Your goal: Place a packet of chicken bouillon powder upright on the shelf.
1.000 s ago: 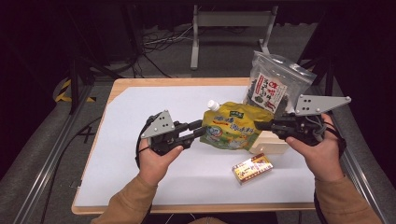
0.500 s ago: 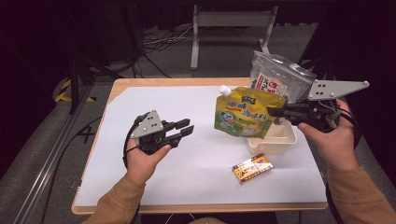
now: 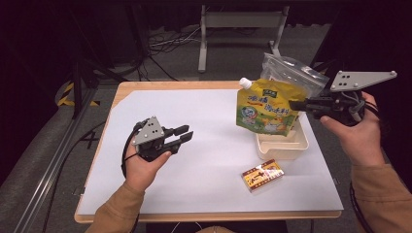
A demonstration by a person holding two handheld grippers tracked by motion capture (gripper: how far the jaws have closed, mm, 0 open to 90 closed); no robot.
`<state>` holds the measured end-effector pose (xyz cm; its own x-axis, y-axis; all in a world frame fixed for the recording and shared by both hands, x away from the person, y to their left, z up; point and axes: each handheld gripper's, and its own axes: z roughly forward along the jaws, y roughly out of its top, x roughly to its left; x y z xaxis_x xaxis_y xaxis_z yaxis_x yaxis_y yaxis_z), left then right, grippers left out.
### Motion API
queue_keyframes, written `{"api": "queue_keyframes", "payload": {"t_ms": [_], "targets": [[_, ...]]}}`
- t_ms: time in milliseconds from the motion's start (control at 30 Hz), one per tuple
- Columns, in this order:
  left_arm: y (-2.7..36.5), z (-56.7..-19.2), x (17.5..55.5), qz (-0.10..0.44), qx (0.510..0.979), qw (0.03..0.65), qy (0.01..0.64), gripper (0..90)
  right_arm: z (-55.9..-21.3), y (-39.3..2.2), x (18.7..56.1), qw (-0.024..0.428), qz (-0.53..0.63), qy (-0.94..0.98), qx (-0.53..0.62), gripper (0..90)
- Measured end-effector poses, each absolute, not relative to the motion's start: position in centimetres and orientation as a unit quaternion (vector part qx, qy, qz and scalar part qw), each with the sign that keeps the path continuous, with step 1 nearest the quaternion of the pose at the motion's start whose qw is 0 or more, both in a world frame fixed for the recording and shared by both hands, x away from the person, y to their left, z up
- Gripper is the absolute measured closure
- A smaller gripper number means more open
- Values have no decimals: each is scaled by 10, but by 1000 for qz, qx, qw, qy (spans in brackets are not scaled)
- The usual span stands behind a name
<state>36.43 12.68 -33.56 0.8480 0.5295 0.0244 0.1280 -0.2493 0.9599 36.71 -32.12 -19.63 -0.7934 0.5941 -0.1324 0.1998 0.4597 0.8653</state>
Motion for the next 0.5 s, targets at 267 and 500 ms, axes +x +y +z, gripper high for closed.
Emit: {"api": "queue_keyframes", "payload": {"t_ms": [267, 500], "targets": [[130, -338, 367, 170, 774, 569, 220, 717, -201, -341, 373, 216, 462, 819, 262, 874], [132, -338, 367, 169, 773, 569, 223, 717, -208, -357, 379, 220, 456, 815, 282, 874]]}}
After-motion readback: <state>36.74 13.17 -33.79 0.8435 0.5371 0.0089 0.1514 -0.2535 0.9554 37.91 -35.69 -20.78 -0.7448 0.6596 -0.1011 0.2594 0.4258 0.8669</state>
